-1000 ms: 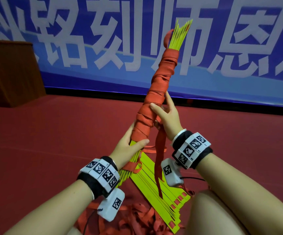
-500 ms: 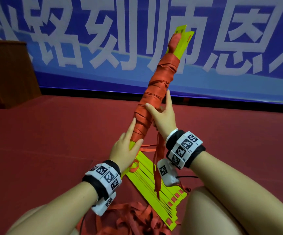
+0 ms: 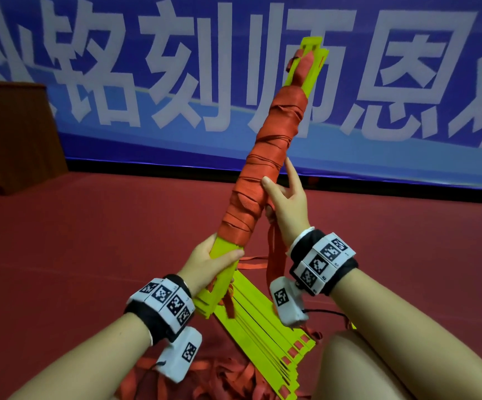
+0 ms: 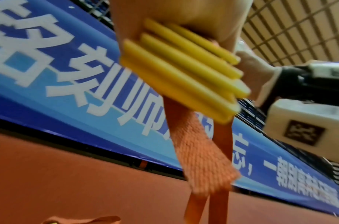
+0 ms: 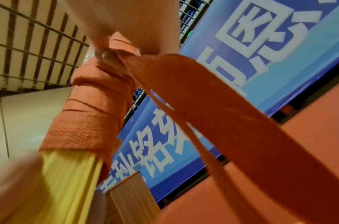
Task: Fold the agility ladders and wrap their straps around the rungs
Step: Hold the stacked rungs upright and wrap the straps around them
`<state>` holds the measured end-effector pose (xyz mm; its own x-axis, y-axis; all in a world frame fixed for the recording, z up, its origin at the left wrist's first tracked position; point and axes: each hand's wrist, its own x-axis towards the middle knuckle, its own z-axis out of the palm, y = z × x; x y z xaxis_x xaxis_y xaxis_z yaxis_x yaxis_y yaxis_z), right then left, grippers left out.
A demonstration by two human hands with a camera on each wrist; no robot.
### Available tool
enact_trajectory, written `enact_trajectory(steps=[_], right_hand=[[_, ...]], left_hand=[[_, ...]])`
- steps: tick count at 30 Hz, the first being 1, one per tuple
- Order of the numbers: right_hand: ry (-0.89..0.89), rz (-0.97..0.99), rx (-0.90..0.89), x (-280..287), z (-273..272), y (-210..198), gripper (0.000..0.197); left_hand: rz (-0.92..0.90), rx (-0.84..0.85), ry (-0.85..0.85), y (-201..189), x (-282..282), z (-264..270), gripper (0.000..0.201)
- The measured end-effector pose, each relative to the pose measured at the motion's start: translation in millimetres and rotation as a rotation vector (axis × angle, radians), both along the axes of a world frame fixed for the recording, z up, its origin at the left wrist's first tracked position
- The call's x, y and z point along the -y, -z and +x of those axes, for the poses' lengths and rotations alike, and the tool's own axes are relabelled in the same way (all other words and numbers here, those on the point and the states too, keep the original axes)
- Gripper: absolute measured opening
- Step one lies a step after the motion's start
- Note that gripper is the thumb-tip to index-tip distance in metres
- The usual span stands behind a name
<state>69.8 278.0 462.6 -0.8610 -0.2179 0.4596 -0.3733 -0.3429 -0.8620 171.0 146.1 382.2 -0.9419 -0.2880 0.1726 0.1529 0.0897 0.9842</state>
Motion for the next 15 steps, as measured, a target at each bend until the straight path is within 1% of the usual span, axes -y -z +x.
enact_trajectory(steps=[1, 2, 3, 5, 7, 9, 10, 13, 15], right_hand=[[-0.002, 0.021, -0.007, -1.4, -1.3, -0.6, 0.067], [0.009, 0.051, -0.017, -1.8, -2.5, -0.4, 0.065], [0.030, 0.082, -0.025, -1.1, -3.2, 0.5, 0.063], [0.075, 0.119, -0.031, 2.3, -2.5, 2.3, 0.059], [0.083, 0.133, -0.011, 5.9, -0.7, 3.4, 0.058], [0.075, 0.129, 0.017, 7.1, 1.9, 2.1, 0.060], [0.082, 0.124, 0.020, 7.3, 3.3, 1.7, 0.065], [0.135, 0.092, -0.030, 10.3, 4.6, 1.2, 0.087], [0.171, 0.063, -0.048, 12.5, 0.4, 2.4, 0.095]], left_hand=[[-0.076, -0.038, -0.046, -0.2, -1.1, 0.6, 0.031], [-0.181, -0.067, -0.104, -1.1, -2.0, 2.1, 0.032], [-0.307, -0.081, -0.173, -0.8, -1.7, 2.9, 0.042], [-0.523, -0.062, -0.344, -3.8, -3.7, 7.9, 0.069], [-0.643, -0.030, -0.472, -6.1, -7.1, 11.5, 0.079], [-0.727, -0.035, -0.517, -4.8, -9.9, 12.4, 0.082], [-0.767, -0.043, -0.527, -3.0, -10.7, 12.3, 0.084], [-0.876, -0.081, -0.526, 2.3, -12.9, 14.1, 0.084], [-0.877, -0.134, -0.489, 2.9, -11.4, 14.5, 0.083]])
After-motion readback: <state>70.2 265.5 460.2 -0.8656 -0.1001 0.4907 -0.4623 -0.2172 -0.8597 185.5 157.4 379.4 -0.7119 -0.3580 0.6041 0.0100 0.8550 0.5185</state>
